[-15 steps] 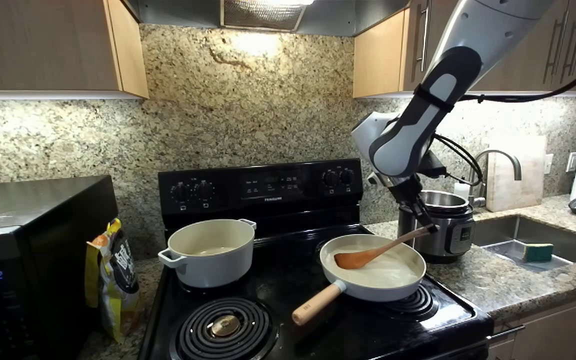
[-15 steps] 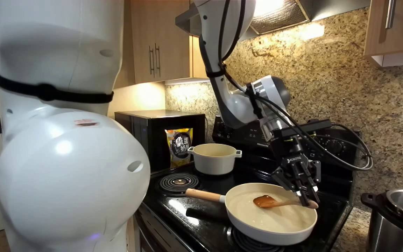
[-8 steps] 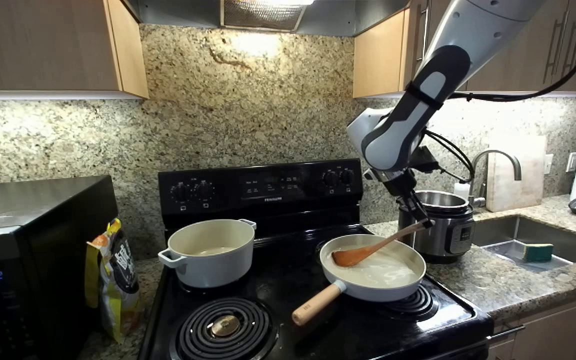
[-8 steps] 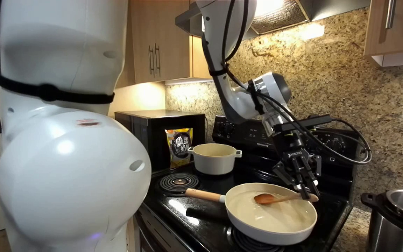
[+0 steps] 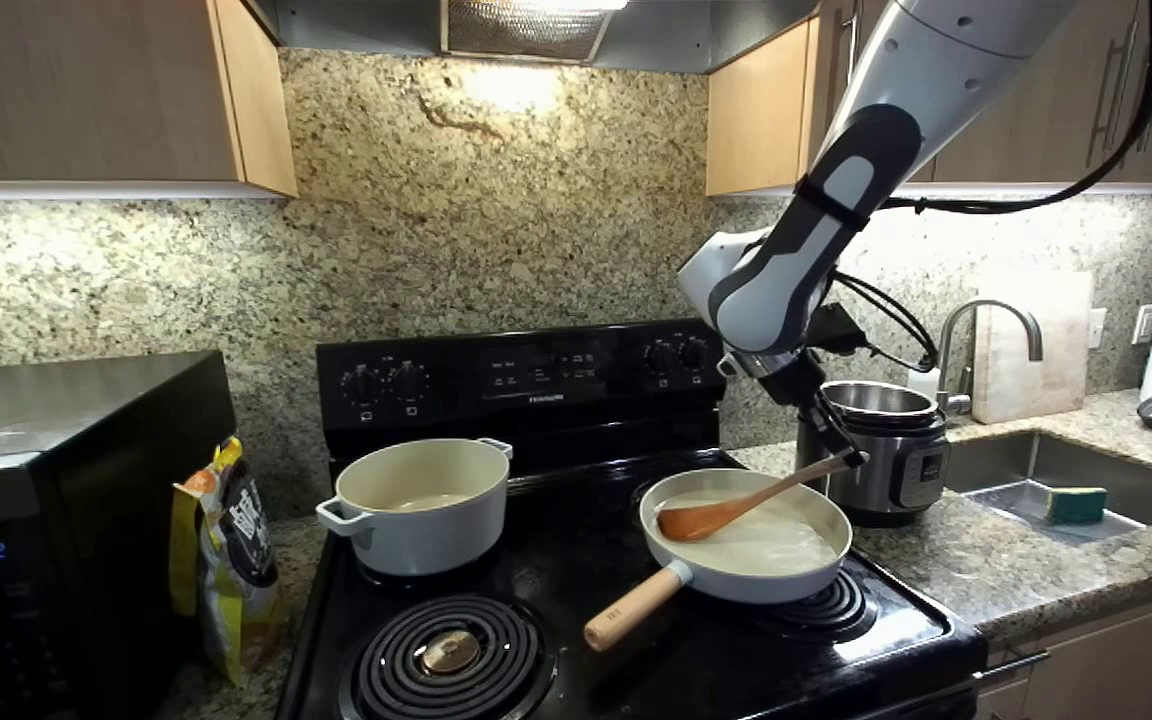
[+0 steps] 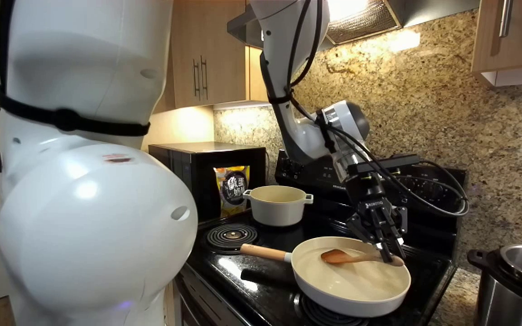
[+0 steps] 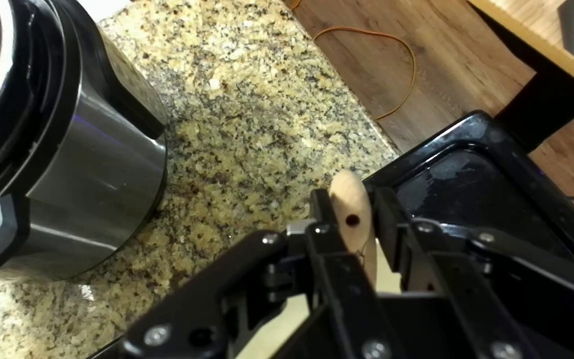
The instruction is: Use the wooden spatula to stir the pan
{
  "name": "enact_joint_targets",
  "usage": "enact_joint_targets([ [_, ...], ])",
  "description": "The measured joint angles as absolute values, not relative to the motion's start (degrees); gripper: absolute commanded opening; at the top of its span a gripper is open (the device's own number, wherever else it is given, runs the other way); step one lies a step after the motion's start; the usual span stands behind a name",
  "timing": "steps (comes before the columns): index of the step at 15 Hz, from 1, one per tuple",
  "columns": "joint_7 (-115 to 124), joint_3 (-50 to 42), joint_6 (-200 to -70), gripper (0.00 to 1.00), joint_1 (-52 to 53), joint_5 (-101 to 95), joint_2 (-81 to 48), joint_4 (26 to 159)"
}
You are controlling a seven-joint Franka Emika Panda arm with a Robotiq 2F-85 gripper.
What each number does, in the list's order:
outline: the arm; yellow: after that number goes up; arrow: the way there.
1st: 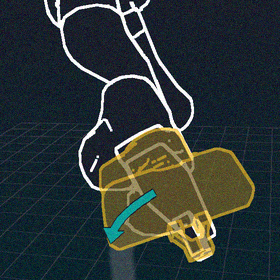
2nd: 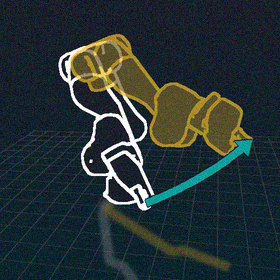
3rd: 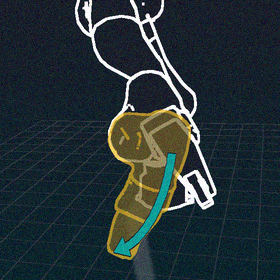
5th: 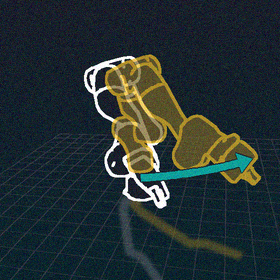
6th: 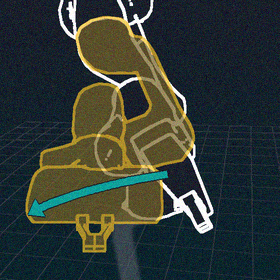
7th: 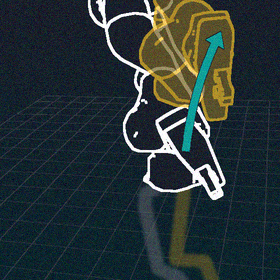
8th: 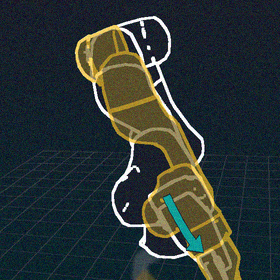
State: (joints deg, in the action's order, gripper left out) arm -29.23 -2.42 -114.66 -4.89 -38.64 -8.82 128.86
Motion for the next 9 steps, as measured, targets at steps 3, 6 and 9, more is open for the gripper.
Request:
enact_joint_targets([
  [3, -29.23, -2.26, -114.66, 0.10, -4.88, -38.64, -9.05, 130.20],
  [6, -29.23, -2.60, -114.91, 0.10, -5.06, -38.65, -8.75, 133.04],
  [9, -29.23, -3.81, -115.85, 0.10, -5.53, -38.68, -7.83, 136.77],
])
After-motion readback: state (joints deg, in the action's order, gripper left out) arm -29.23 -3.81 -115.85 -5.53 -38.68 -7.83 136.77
